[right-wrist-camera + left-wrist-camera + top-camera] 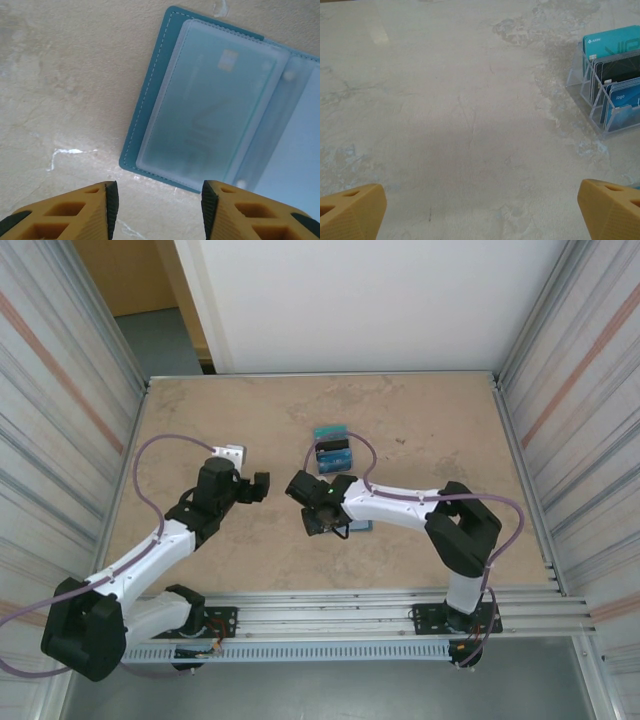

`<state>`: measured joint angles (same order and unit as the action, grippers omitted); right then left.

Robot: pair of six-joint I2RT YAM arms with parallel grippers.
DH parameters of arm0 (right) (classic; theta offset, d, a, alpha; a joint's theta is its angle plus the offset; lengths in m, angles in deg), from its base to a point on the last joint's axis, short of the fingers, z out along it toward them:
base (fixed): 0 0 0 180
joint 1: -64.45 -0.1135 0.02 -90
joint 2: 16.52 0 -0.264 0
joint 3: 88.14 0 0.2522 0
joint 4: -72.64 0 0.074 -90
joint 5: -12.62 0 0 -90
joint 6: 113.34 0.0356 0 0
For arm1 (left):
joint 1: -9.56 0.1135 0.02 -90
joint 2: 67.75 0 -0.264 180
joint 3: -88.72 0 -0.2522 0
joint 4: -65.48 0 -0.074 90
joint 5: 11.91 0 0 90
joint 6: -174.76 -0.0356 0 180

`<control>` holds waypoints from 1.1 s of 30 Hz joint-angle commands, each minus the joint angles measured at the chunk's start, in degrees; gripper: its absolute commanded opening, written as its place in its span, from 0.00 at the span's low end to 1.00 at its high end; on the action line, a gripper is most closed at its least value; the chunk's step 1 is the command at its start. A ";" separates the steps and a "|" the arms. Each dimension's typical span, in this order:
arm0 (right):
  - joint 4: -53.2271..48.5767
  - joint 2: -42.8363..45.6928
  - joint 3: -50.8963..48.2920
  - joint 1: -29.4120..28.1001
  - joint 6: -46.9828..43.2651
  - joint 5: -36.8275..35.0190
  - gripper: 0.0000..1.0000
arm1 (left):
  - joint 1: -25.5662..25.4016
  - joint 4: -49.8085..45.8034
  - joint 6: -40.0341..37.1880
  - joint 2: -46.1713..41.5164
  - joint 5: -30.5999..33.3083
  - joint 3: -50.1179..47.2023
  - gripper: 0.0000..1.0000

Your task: Take the credit cards out of the card holder

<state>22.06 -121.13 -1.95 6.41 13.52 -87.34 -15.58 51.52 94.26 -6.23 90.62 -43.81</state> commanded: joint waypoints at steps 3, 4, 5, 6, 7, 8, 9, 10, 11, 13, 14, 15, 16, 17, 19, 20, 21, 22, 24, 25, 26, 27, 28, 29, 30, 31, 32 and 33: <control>-1.53 -2.75 1.94 1.04 -0.12 0.29 0.57 | -0.10 -0.48 2.45 -0.13 1.03 -0.58 0.99; -1.42 -2.98 2.01 1.15 -0.21 0.29 0.57 | -0.13 -0.48 2.54 -0.08 1.00 -0.58 0.99; -1.20 -3.25 2.03 1.26 -0.34 0.29 0.58 | -0.17 -0.45 2.54 0.08 1.01 -0.46 0.99; -1.09 -3.42 2.06 1.42 -0.43 0.29 0.58 | -0.11 -0.48 2.48 0.23 0.93 -0.35 0.99; -0.94 -3.58 2.04 1.59 -0.47 0.29 0.58 | -0.16 -0.57 2.49 0.26 0.91 -0.25 0.99; -0.82 -3.85 2.27 1.82 -0.56 0.29 0.58 | -0.11 -0.57 2.37 0.36 0.97 -0.23 0.99; -0.71 -4.01 2.26 2.03 -0.65 0.29 0.58 | -0.08 -0.48 2.37 0.37 0.87 -0.17 0.99; -0.63 -4.35 2.24 2.34 -0.72 0.30 0.58 | -0.08 -0.44 2.38 0.52 0.91 -0.15 0.99; -0.47 -4.52 2.28 2.61 -0.80 0.37 0.58 | -0.09 -0.49 2.36 0.73 0.82 -0.12 0.99; -0.02 -4.94 2.20 3.01 -1.09 0.71 0.58 | -0.10 -0.62 2.37 1.11 0.57 0.04 0.99; 0.21 -5.14 2.13 3.19 -1.18 0.89 0.58 | -0.11 -0.74 2.35 1.35 0.44 0.10 0.98; 0.33 -5.24 2.01 3.21 -1.26 0.94 0.58 | -0.13 -0.81 2.44 1.41 0.32 0.12 0.99; 0.51 -5.49 1.94 3.28 -1.33 0.98 0.58 | -0.14 -0.90 2.62 1.50 0.23 0.12 0.99; 0.61 -5.72 1.84 3.37 -1.35 1.14 0.59 | -0.17 -0.97 2.63 1.56 0.21 0.12 0.99; 0.69 -6.24 1.63 3.35 -1.39 1.25 0.59 | -0.08 -0.98 2.56 1.61 0.27 0.12 0.99; 0.75 -6.39 1.60 3.36 -1.35 1.33 0.59 | -0.15 -0.97 2.60 1.66 0.28 0.12 0.99; 0.78 -6.63 1.42 3.43 -1.35 1.34 0.58 | -0.15 -1.02 2.51 1.65 0.32 0.12 0.99; 0.94 -6.74 1.26 3.39 -1.27 1.47 0.58 | -0.09 -1.10 2.58 1.62 0.30 0.12 0.99; 1.36 -6.91 0.60 3.55 -1.27 1.77 0.57 | -0.09 -1.19 2.53 1.59 0.47 0.21 0.99; 1.61 -6.86 0.38 3.63 -1.27 2.06 0.56 | -0.13 -1.15 2.55 1.59 0.46 0.23 0.99; 1.87 -6.74 0.12 3.76 -1.26 2.31 0.55 | -0.13 -1.20 2.55 1.64 0.43 0.27 0.99; 2.16 -6.69 -0.33 3.97 -1.18 2.76 0.54 | -0.17 -1.26 2.60 1.60 0.24 0.38 0.99; 2.57 -6.56 -0.67 4.22 -1.11 3.19 0.53 | -0.17 -1.24 2.55 1.66 0.18 0.46 0.99; 2.81 -6.46 -1.09 4.41 -1.09 3.55 0.52 | -0.11 -1.35 2.60 1.59 0.06 0.47 0.99; 3.06 -6.38 -1.37 4.71 -1.09 3.92 0.50 | -0.16 -1.37 2.63 1.65 0.00 0.53 0.99; 3.20 -6.27 -1.69 4.94 -1.09 4.18 0.48 | -0.15 -1.41 2.63 1.55 -0.02 0.70 0.99; 3.31 -6.29 -1.90 5.08 -1.09 4.33 0.46 | -0.14 -1.54 2.65 1.51 -0.13 0.75 0.99; 3.48 -6.20 -2.14 5.37 -1.09 4.57 0.44 | -0.10 -1.53 2.63 1.44 -0.12 0.83 0.99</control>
<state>25.01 -126.49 -1.91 10.94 13.11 -84.43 -15.58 50.58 95.81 -4.66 90.58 -43.81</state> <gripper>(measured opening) 0.446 0.986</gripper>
